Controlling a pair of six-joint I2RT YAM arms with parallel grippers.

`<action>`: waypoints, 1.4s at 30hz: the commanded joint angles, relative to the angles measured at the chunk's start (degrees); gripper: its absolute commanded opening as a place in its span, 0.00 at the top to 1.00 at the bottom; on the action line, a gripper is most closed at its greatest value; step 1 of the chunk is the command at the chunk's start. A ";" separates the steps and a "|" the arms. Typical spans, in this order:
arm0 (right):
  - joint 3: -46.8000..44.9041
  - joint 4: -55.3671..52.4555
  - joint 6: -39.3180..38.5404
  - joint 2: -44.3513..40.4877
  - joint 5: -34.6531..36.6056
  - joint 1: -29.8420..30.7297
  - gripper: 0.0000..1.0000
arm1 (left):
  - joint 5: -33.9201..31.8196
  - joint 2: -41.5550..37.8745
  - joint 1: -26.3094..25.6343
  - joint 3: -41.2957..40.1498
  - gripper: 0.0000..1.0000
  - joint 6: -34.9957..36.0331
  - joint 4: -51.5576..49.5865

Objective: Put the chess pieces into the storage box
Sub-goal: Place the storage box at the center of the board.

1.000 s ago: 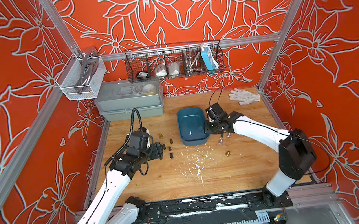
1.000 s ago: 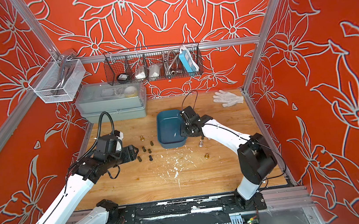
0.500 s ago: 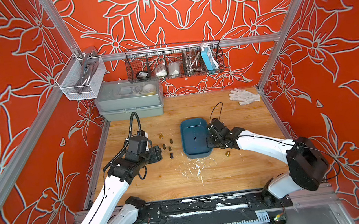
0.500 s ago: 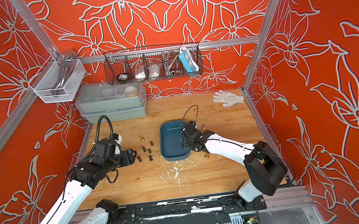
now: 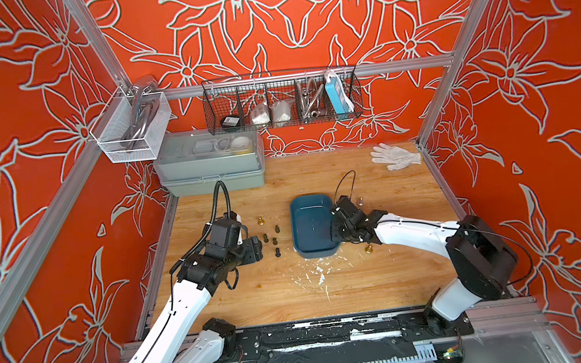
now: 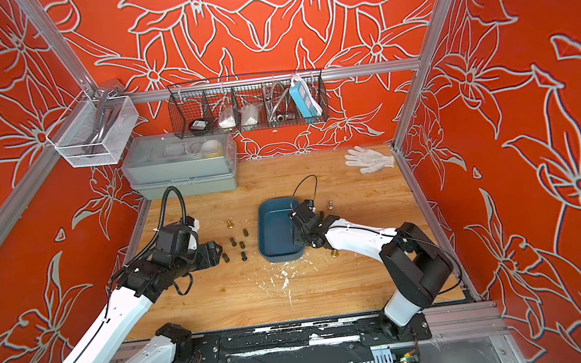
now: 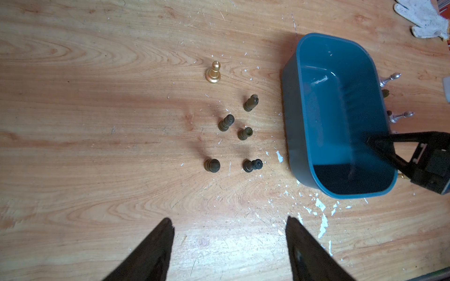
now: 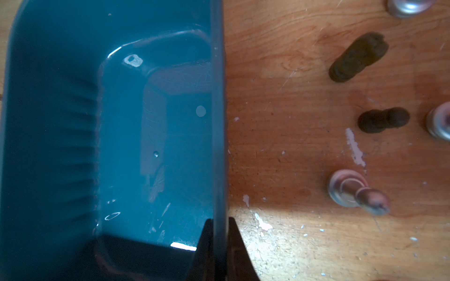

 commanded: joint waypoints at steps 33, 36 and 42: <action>-11.71 14.02 -31.32 -24.28 -0.71 -0.56 0.34 | 1.46 36.84 -1.72 29.10 0.46 -3.66 -3.75; -16.87 20.17 -34.44 -26.54 1.80 -0.57 0.34 | 1.15 43.18 -1.74 33.90 0.46 -3.26 -5.77; -25.97 32.15 -35.08 -29.62 0.11 -0.54 0.35 | 0.87 52.16 -2.42 39.20 0.58 -2.82 -8.14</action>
